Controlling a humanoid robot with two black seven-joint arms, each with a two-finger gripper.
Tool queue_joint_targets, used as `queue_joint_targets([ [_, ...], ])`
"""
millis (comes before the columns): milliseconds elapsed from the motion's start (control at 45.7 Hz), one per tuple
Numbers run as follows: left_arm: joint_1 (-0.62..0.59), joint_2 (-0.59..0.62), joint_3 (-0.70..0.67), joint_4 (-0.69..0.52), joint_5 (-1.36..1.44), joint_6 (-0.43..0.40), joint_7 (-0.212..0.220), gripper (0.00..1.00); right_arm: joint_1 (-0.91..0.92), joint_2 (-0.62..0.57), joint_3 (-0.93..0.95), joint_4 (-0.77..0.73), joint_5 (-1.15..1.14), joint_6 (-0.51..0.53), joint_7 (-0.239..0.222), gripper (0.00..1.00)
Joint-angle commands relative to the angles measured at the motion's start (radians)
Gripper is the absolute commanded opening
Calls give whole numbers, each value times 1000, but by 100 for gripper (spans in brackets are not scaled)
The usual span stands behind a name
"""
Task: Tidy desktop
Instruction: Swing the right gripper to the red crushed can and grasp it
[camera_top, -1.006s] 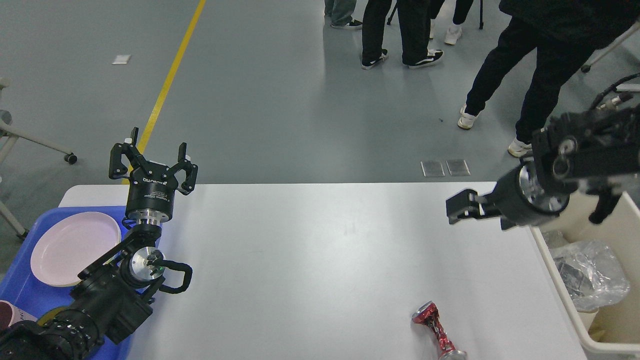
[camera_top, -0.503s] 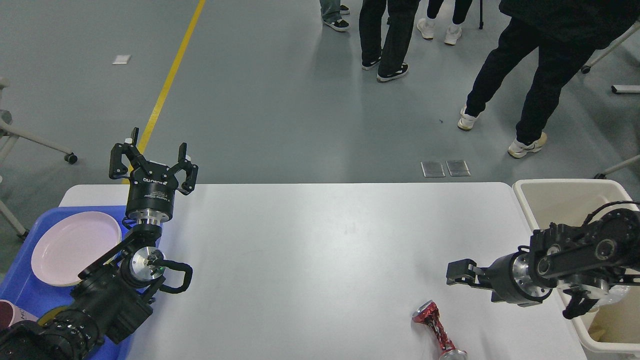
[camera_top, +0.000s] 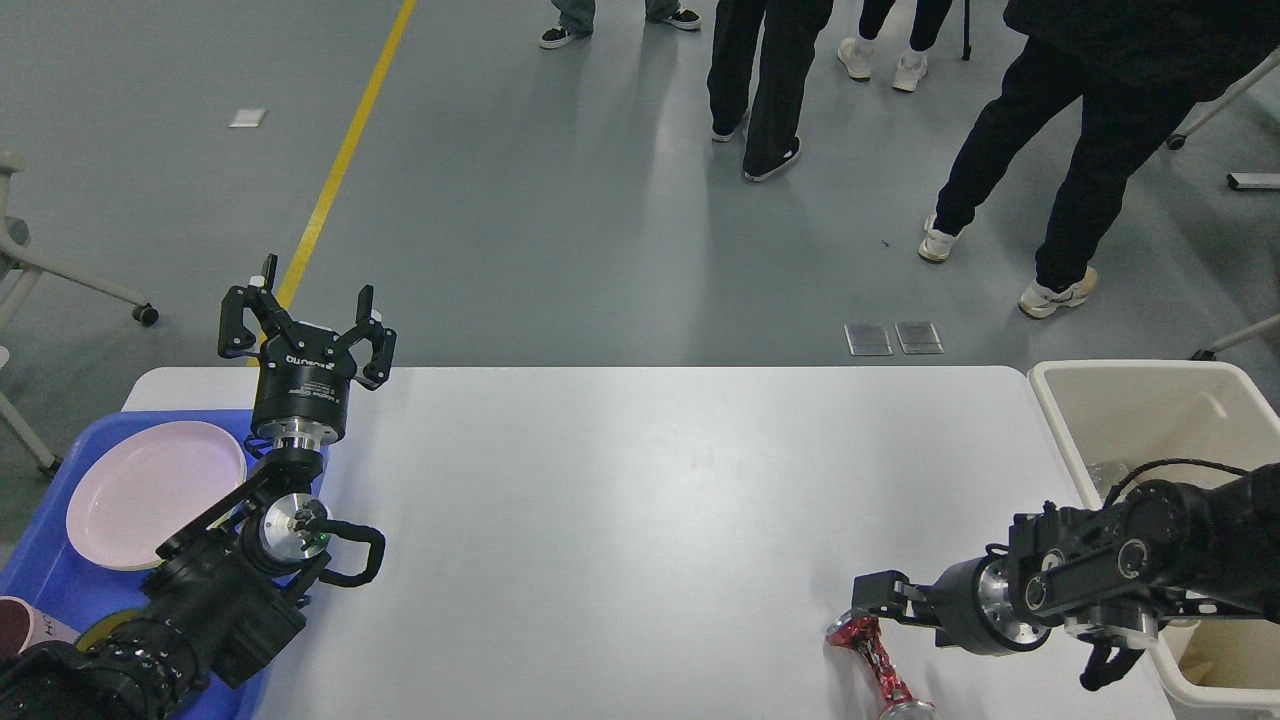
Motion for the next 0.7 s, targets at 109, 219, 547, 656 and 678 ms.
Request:
queue_joint_targets([
  [109, 0, 0, 0, 0, 0, 0, 0, 97, 1, -3, 1, 8, -36, 0, 72, 100],
  [219, 0, 0, 0, 0, 0, 0, 2, 97, -4, -4, -2, 8, -74, -2, 95, 100],
  [547, 0, 0, 0, 0, 0, 0, 2, 97, -85, 22, -21, -44, -172, -60, 97, 100],
  [656, 0, 0, 0, 1, 0, 0, 0, 97, -99, 33, -21, -56, -182, -61, 98, 100],
  [678, 0, 0, 0, 1, 0, 0, 0, 97, -99, 34, -22, -56, -182, -61, 98, 100],
])
